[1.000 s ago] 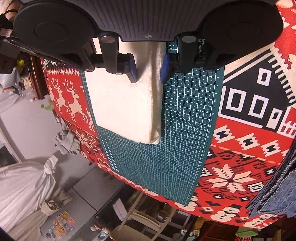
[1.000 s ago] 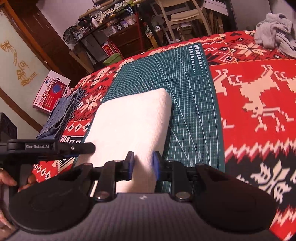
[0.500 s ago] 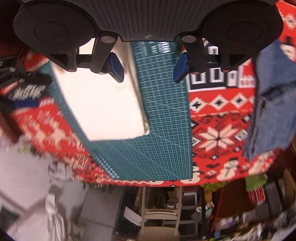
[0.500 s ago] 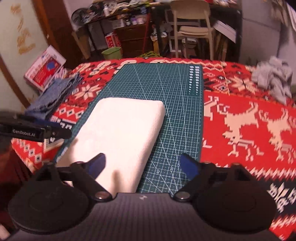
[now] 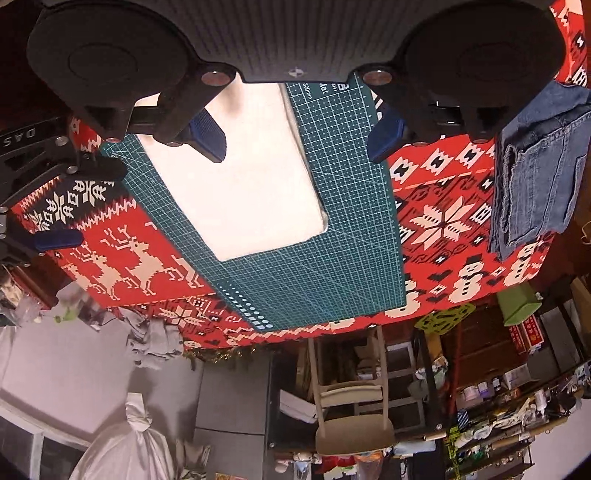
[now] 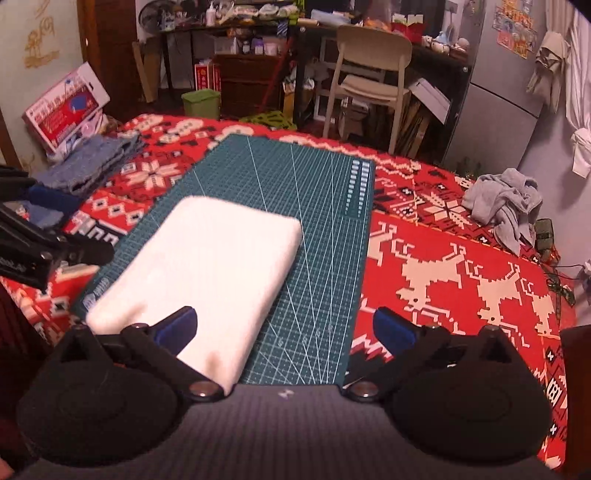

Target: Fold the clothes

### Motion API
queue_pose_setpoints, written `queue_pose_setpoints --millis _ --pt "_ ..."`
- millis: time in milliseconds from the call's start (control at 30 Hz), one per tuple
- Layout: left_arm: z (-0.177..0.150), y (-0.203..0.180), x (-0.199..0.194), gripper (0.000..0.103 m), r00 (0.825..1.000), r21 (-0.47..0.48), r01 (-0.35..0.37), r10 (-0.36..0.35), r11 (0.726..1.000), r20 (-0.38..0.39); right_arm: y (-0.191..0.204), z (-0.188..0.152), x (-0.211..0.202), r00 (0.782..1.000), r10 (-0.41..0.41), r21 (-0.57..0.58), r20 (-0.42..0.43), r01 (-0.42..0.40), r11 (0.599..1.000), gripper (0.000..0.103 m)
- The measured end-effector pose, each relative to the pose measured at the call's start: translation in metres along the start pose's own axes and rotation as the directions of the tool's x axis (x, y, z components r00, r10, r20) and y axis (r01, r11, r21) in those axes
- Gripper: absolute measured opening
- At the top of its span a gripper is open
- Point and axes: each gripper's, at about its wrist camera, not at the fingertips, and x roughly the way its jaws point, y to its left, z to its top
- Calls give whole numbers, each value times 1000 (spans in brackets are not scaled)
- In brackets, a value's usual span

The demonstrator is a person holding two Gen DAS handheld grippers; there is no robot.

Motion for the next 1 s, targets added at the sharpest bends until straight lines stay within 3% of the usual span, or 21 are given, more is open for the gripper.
queue_pose_setpoints --millis 133,333,500,600,667,833,933,1000 --pt "4 3 -3 84 998 -18 -39 40 999 52 1 10 0 1000 -28 -27 -7 27 999 102" --pt "18 3 11 85 998 -6 -65 65 998 15 4 20 19 995 -80 -25 -63 78 997 102" --pt "23 -2 17 95 991 44 -136 134 990 29 3 26 31 992 -82 -25 -94 80 997 102" --pt "23 0 14 95 994 24 -100 99 995 51 11 29 38 972 -208 -76 -105 201 977 102" --pt "24 5 14 95 994 2 -81 81 997 70 14 29 36 969 -237 -93 -73 229 969 102" --pt "30 17 17 95 998 -88 -42 46 995 52 1 36 38 986 -106 6 -128 108 994 102" --pt "35 25 24 93 1000 -146 8 -6 989 10 -7 37 42 987 -116 75 -114 125 989 102" --pt "40 29 31 85 999 -178 42 -47 983 -28 -16 39 46 989 -80 140 -124 97 985 102"
